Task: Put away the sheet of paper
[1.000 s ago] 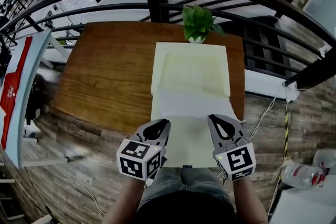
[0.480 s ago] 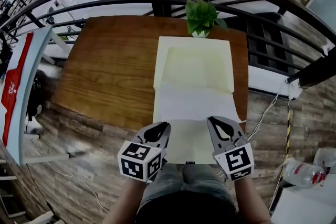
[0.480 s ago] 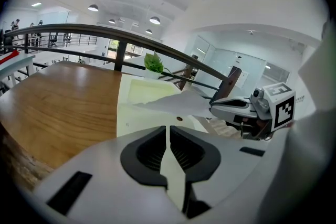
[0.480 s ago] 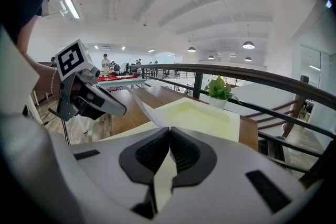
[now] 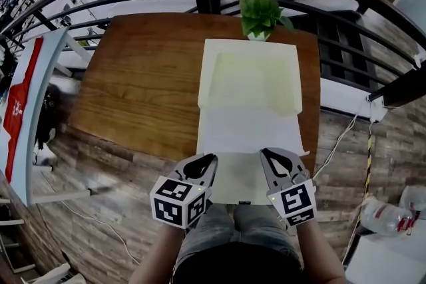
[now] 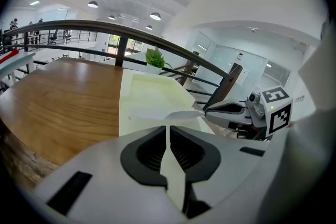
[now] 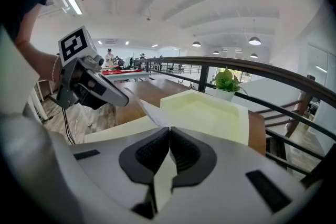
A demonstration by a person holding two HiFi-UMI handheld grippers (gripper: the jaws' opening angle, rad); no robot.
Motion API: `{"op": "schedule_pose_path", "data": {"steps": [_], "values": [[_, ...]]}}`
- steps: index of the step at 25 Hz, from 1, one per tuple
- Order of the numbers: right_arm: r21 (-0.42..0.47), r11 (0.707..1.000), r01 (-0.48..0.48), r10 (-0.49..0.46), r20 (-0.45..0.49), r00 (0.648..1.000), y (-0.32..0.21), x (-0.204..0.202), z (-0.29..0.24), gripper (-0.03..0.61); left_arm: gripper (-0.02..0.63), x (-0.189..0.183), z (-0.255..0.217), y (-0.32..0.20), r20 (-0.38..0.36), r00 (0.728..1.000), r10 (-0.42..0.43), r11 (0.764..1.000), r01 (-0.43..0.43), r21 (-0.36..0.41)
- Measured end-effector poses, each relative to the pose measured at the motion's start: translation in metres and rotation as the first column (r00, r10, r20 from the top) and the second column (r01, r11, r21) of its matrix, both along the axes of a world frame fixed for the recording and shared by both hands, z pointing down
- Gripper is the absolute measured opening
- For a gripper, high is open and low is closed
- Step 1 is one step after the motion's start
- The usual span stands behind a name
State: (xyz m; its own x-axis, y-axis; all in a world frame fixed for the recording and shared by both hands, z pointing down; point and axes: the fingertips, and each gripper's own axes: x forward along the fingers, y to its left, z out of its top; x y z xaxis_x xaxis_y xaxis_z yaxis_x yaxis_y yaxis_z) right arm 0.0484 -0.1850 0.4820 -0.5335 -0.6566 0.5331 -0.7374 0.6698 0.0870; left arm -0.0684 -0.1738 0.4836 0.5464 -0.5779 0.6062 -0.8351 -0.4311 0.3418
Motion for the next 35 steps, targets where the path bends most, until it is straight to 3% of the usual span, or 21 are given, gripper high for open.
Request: {"op": "schedule_pose_path", "data": {"steps": [8, 19, 35], "values": [[0.004, 0.999, 0.050, -0.050, -0.077, 0.996, -0.007, -0.011, 0.018, 0.029, 0.035, 0.002, 0.020, 0.004, 0.006, 1.000, 0.010, 0.999, -0.009, -0.044], [-0.014, 0.998, 0.065, -0.066, -0.128, 0.990, -0.028, -0.014, 0.037, 0.029, 0.035, 0.010, 0.028, -0.013, 0.000, 1.000, 0.028, 0.998, -0.028, -0.047], [-0.012, 0.999, 0.033, -0.034, -0.155, 0.987, -0.072, -0.012, 0.047, 0.031, 0.035, 0.025, 0.040, -0.041, 0.002, 0.999, 0.039, 0.997, -0.038, -0.062]]}}
